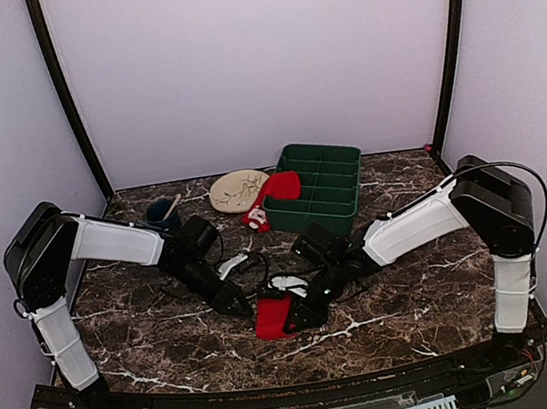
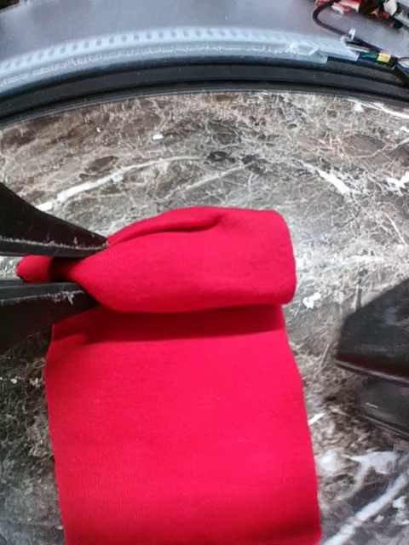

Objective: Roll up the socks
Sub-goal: Roll the sock at the center of the board.

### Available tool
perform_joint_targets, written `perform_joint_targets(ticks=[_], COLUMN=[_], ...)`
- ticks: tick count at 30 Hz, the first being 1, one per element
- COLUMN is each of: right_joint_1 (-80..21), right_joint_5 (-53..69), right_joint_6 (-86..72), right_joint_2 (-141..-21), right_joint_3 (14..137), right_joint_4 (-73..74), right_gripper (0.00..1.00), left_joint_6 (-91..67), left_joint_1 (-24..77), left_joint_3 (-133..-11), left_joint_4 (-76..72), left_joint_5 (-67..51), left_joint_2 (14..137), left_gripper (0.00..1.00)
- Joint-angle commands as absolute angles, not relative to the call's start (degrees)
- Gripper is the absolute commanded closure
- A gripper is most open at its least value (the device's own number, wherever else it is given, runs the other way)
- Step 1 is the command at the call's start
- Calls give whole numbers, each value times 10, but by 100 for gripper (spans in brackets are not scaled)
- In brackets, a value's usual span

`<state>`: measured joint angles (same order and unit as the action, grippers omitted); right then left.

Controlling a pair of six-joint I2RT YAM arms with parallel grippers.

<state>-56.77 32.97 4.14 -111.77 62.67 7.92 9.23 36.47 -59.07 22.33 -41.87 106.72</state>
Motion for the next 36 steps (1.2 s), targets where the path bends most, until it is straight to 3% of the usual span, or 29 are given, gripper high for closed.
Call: perform_joint_targets(ticks=[1, 17, 36], right_joint_1=[-545, -501, -492], right_joint_5=[400, 539, 583], right_joint_6=[-1, -52, -42], right_joint_2=[-1143, -1208, -1239], right_joint_3=[647, 696, 727], right_joint_4=[105, 147, 194], right_gripper=[97, 97, 97], left_joint_6=[82, 111, 173], left_joint_1=[361, 405, 497], left_joint_3=[-568, -497, -516], left_joint_4=[195, 132, 144], left_joint_5=[-390, -390, -299], left_joint_2=[1010, 916, 942], left_gripper=[70, 60, 59])
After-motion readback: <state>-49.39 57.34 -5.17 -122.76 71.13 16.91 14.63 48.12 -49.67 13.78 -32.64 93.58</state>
